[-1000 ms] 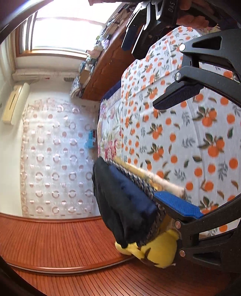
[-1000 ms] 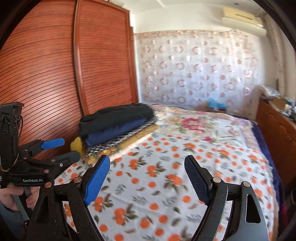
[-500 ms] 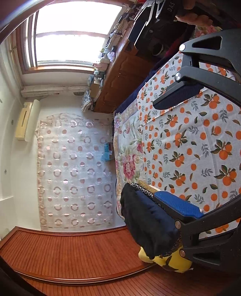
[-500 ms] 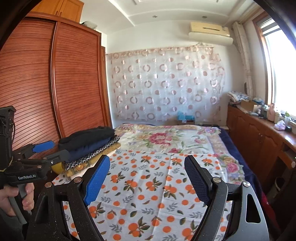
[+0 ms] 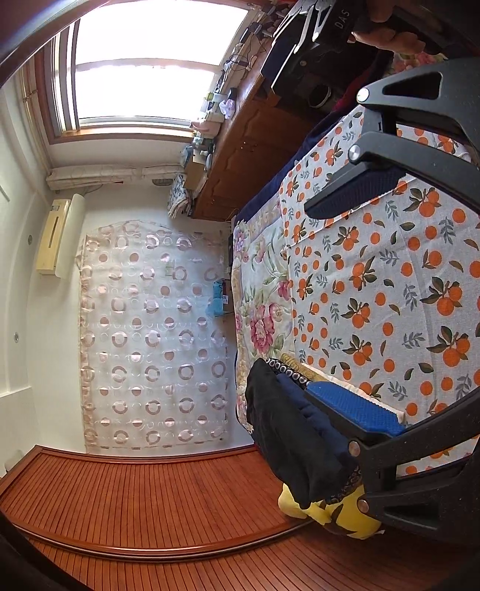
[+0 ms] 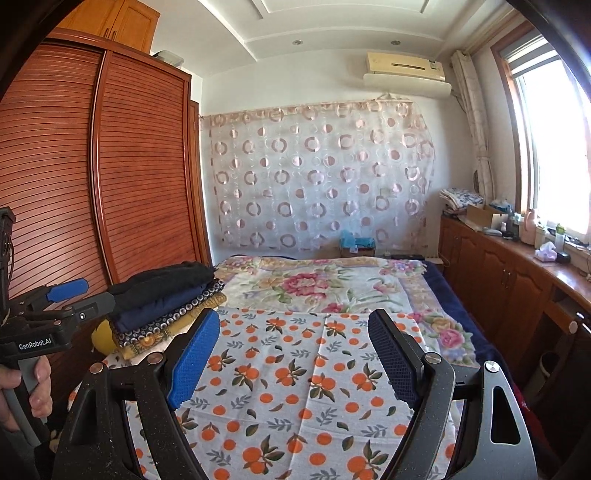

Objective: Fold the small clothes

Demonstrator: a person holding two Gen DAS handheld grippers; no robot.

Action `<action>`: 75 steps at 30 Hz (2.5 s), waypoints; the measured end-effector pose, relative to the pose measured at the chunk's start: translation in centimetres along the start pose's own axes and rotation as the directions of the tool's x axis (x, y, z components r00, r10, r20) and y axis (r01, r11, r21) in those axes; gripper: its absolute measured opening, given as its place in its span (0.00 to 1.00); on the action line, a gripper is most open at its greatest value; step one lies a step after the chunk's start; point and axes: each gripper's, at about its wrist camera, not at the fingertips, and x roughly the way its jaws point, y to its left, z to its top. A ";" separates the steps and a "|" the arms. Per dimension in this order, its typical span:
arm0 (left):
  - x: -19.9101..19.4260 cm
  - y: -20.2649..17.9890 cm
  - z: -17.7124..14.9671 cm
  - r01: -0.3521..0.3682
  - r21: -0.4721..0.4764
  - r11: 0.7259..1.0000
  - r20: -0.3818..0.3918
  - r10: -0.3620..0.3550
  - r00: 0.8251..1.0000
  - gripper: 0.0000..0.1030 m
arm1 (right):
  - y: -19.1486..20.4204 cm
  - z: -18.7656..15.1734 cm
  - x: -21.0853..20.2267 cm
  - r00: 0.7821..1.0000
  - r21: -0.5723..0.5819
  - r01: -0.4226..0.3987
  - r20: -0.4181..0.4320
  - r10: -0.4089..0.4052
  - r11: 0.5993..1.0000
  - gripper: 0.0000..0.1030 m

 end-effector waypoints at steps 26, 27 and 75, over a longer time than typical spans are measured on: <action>-0.1 0.2 -0.1 -0.010 0.001 1.000 0.002 0.010 1.000 0.87 | -2.0 0.6 0.5 1.000 -0.004 -0.013 -0.004 0.013 1.000 0.82; 0.0 0.1 -0.1 -0.008 0.000 1.000 0.002 0.008 1.000 0.87 | -2.0 0.5 0.6 1.000 -0.005 -0.014 -0.005 0.014 1.000 0.82; -0.2 0.3 -0.3 -0.007 0.000 1.000 0.008 0.007 1.000 0.87 | -3.7 0.1 0.3 1.000 -0.019 -0.026 0.003 0.026 0.999 0.82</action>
